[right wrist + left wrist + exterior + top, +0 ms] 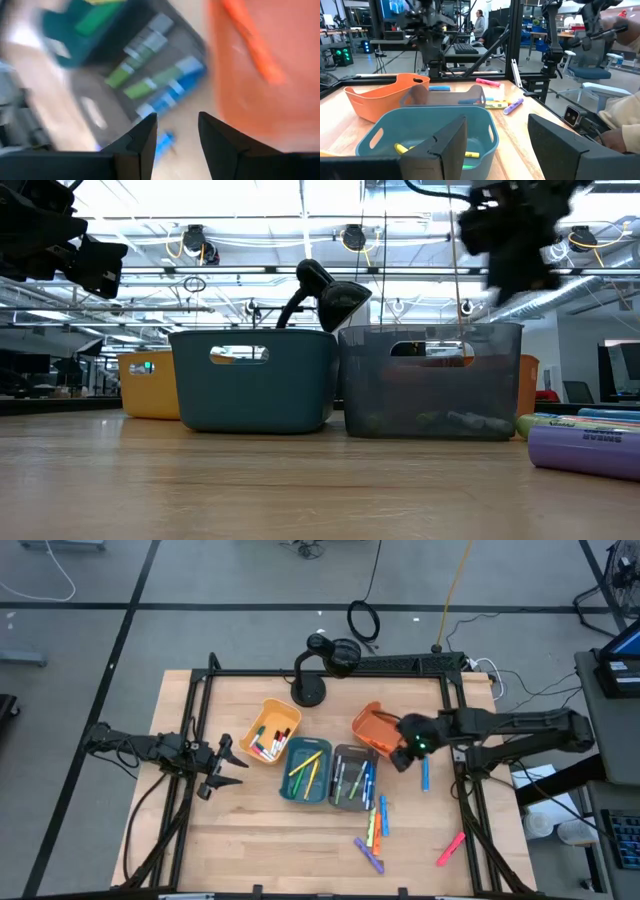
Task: Pick & Place Markers
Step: Put the right blue highlighter into the orange bin
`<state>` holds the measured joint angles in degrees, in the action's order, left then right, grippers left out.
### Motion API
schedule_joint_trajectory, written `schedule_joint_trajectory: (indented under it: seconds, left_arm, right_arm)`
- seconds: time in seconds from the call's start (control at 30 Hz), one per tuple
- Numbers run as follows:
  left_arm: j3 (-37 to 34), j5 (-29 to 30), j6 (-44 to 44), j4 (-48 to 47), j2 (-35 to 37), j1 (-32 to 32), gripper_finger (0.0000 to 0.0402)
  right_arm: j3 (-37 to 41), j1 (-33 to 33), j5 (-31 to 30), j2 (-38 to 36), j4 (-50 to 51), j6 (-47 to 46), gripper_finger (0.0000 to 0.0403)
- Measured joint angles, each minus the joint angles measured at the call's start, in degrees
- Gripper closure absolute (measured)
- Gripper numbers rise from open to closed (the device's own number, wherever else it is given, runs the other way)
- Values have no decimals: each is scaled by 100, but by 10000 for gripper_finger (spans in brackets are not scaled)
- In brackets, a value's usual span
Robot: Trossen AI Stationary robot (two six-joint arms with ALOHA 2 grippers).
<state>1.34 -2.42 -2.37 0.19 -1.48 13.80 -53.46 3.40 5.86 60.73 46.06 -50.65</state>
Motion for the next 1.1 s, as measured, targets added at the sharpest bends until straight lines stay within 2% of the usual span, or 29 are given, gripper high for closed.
schedule_joint_trajectory:
  seconds: [0.17, 0.3, 0.4, 0.63, 1.1]
  left_arm:
    - [0, 0, -1, -1, -1, -1, 188]
    - [2, 0, 0, 0, 0, -2, 188]
    - [2, 0, 0, -1, 0, 0, 188]
    - [0, 0, 0, -2, -1, -2, 188]
    - [5, -4, 0, -39, -39, 0, 188]
  right_arm:
    - [-105, -474, -442, -26, 2033, -1460, 271]
    - [217, -700, -445, -26, 2832, -2015, 271]
    - [595, -779, -456, -47, 2694, -2130, 271]
    - [1417, -747, -447, -65, 1626, -1961, 271]
    - [1919, -689, -583, -70, 1153, -2069, 271]
